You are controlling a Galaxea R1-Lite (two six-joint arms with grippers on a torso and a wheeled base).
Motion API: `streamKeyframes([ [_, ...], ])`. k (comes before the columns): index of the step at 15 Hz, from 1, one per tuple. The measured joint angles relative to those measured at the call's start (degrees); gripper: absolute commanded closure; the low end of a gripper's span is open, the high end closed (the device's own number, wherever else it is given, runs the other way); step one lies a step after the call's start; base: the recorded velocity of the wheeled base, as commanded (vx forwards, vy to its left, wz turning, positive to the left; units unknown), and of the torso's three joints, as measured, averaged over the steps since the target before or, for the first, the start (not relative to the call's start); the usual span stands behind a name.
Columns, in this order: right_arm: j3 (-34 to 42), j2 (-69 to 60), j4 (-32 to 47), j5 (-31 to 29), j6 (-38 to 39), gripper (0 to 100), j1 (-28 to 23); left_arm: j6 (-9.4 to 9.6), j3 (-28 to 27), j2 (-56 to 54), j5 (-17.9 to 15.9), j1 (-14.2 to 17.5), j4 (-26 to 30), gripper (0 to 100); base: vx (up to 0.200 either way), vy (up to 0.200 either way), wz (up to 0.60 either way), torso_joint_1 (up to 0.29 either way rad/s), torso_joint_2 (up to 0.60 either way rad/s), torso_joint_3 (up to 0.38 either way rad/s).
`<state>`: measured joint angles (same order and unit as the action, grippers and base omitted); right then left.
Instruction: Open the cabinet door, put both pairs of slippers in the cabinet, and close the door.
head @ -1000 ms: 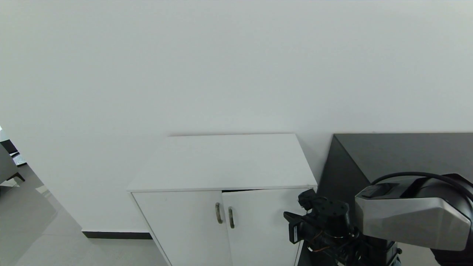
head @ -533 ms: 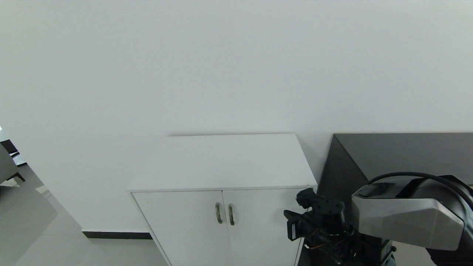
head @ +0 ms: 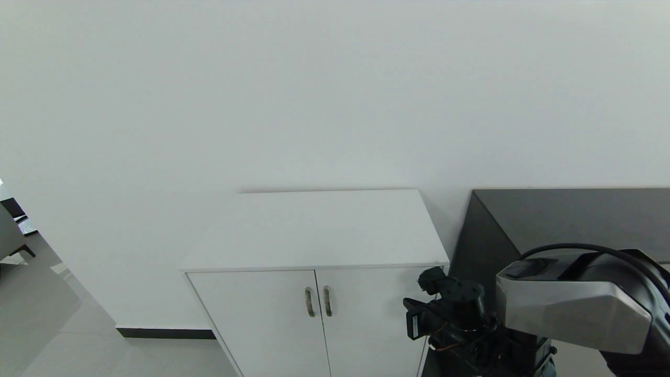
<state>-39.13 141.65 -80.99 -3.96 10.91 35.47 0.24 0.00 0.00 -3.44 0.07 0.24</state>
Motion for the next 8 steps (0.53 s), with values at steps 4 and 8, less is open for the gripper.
streamKeyframes([
  [4,0.0,0.0,-0.2,-0.1,-0.1,100,-0.1,0.02,0.0,0.0,0.0,0.0,0.0,100,0.000,0.000,0.00,0.000,0.00,0.000],
  [8,3.9,-5.4,-1.0,-2.6,-2.0,100,1.8,0.07,0.0,0.0,0.0,0.0,0.0,100,0.000,0.000,0.00,0.000,0.00,0.000],
])
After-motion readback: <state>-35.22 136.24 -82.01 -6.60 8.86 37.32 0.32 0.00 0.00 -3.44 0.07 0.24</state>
